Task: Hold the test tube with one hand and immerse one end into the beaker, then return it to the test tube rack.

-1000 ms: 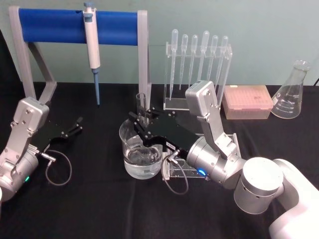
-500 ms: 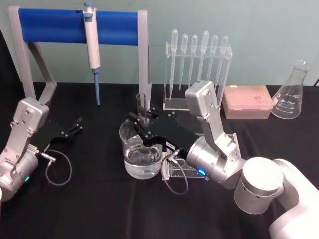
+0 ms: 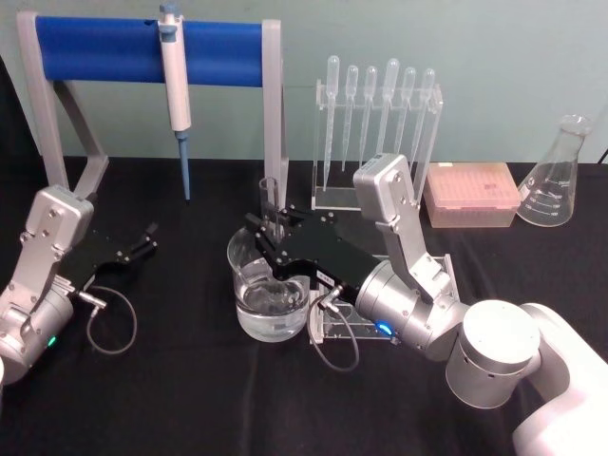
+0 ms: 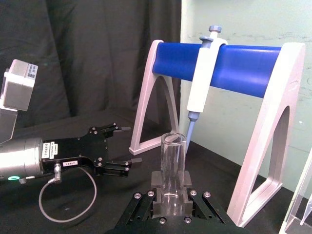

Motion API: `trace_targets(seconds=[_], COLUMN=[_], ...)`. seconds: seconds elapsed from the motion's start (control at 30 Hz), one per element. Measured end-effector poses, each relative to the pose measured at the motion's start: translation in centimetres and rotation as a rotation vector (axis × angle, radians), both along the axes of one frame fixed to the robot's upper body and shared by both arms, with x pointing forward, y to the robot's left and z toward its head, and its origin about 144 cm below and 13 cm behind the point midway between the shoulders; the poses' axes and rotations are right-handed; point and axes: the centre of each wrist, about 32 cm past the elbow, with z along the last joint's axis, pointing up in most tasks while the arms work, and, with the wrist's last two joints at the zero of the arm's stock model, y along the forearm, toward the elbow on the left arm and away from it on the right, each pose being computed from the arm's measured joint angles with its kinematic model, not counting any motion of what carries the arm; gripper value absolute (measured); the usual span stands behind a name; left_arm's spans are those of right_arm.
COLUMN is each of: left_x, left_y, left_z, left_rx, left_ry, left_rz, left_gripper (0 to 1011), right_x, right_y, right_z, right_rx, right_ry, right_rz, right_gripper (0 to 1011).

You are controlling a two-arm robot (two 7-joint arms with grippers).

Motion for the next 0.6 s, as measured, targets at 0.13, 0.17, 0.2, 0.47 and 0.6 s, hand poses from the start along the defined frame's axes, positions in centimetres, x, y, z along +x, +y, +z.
trace_targets(seconds=[0.13,0.17,0.2,0.47,0.6], left_x=[0.0,0.0,0.0,0.0,0.0], left_y=[0.0,0.0,0.0,0.0,0.0], left_z=[0.0,0.0,0.0,0.0,0.0], left_rx=[0.0,0.0,0.0,0.0,0.0], left_ry=[0.0,0.0,0.0,0.0,0.0], left_rz=[0.0,0.0,0.0,0.0,0.0], left_gripper=[1000,1000,1000,1000,1000], right_x=[0.0,0.0,0.0,0.0,0.0], right_y=[0.0,0.0,0.0,0.0,0.0], right_z=[0.0,0.0,0.0,0.0,0.0], right_rx=[0.0,0.0,0.0,0.0,0.0], right_ry=[0.0,0.0,0.0,0.0,0.0], right_rz=[0.0,0.0,0.0,0.0,0.0], right_gripper=[225,225,225,225,225])
